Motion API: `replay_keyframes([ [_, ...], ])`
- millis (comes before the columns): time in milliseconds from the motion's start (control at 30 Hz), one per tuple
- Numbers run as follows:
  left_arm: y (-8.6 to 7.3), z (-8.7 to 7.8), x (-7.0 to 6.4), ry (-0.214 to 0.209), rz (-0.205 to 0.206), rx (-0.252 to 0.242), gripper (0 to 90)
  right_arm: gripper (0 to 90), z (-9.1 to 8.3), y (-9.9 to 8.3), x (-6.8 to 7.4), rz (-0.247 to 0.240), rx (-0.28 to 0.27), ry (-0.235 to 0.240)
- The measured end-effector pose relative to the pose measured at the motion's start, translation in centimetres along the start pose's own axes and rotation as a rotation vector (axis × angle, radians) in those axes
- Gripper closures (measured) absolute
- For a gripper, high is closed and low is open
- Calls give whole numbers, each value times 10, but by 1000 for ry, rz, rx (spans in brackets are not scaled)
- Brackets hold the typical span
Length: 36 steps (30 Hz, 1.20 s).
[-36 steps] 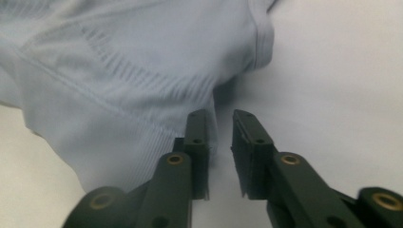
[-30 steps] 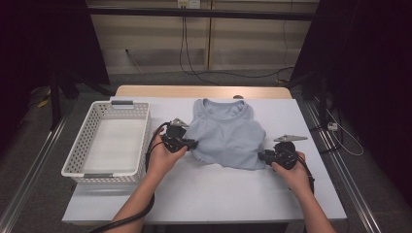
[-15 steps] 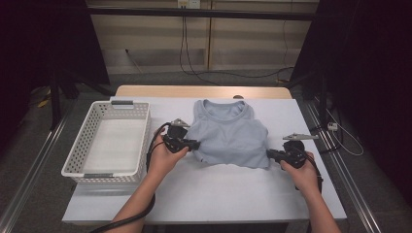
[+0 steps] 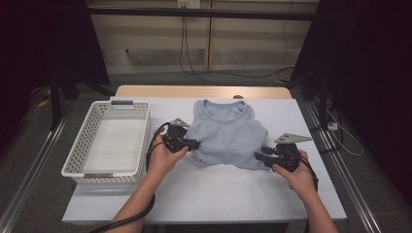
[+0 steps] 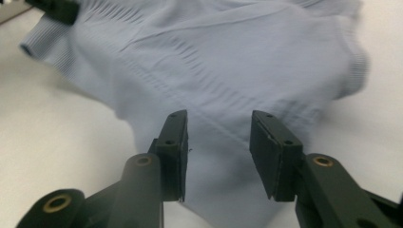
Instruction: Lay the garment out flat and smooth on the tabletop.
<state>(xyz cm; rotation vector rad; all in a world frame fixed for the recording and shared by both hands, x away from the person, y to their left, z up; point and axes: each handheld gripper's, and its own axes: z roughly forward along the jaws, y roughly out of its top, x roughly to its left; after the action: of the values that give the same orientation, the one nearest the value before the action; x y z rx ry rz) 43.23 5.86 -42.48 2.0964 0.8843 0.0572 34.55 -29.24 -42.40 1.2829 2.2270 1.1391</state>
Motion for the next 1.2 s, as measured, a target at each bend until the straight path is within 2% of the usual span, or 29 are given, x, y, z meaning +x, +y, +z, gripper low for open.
replay_keyframes([
  [200,0,0,1,-2,0,1,828,661,12,-3,10,-46,42,73],
  [333,0,0,1,-3,3,2,826,668,19,-7,13,-72,71,91],
  [433,0,0,1,-5,-2,3,822,632,24,-9,14,-95,88,86],
  [533,0,0,0,-3,1,2,818,559,31,-13,17,-122,110,69],
  [600,0,1,0,-1,3,4,815,509,35,-15,21,-164,114,58],
  [667,-1,1,0,2,5,6,814,514,36,-13,25,-199,135,38],
  [733,-1,2,0,2,3,12,812,523,36,-14,25,-198,133,38],
  [767,-1,3,-1,5,2,8,811,547,36,-14,25,-205,132,36],
  [833,-1,3,-1,7,6,12,808,751,34,-13,25,-224,134,11],
  [867,-2,3,0,7,4,13,808,803,34,-13,24,-229,135,3],
  [967,-2,2,0,5,2,16,805,874,31,-12,20,-203,125,22],
  [1067,-2,2,0,5,4,16,809,877,25,-9,15,-158,98,53],
  [1200,-2,3,-1,3,6,18,807,877,16,-4,10,-113,41,72],
])
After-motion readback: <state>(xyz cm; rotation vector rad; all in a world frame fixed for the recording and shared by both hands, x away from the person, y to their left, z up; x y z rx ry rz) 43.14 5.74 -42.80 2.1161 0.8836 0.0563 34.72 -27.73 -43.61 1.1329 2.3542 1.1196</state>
